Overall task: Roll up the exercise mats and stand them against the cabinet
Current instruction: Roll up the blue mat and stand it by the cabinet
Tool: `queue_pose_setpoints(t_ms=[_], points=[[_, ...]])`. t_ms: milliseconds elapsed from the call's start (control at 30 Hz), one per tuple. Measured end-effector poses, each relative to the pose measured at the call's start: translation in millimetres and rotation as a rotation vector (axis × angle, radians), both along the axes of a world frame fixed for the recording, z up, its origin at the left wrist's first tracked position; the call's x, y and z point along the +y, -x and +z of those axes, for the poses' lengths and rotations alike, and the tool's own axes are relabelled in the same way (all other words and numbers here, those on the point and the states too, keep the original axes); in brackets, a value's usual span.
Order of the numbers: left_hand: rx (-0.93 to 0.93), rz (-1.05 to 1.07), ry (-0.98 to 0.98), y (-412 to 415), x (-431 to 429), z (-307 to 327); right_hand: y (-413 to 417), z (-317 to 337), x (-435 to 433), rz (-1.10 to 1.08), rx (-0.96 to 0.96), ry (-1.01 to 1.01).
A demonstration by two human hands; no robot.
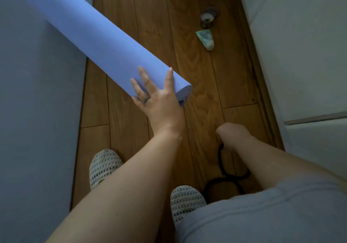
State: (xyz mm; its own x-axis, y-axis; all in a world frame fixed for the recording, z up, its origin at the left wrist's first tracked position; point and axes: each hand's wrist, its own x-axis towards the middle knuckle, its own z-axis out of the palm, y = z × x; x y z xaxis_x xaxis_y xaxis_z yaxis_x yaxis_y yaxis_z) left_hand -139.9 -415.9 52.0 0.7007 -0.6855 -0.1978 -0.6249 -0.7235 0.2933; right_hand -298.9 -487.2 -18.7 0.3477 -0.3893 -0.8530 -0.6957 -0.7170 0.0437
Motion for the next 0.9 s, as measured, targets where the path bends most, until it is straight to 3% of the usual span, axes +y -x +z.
queue_pose_setpoints(t_ms=[167,367,533,733,900], points=[[0.001,0.011,0.004,1,-3,-1,-7,1,-7,0.029,-0.032,0.014],[-0.002,0.009,0.004,-12,11,33,-33,54,-26,-0.22,-0.243,-0.076],[0.028,0.019,0.052,-32,26,111,-62,152,-37,-0.396,-0.558,-0.033],[0.053,-0.008,0.133,-37,66,223,-79,305,3,-0.631,-0.954,-0.172],[0.015,-0.054,0.204,-35,125,327,-72,407,67,-0.496,-1.156,-0.247]])
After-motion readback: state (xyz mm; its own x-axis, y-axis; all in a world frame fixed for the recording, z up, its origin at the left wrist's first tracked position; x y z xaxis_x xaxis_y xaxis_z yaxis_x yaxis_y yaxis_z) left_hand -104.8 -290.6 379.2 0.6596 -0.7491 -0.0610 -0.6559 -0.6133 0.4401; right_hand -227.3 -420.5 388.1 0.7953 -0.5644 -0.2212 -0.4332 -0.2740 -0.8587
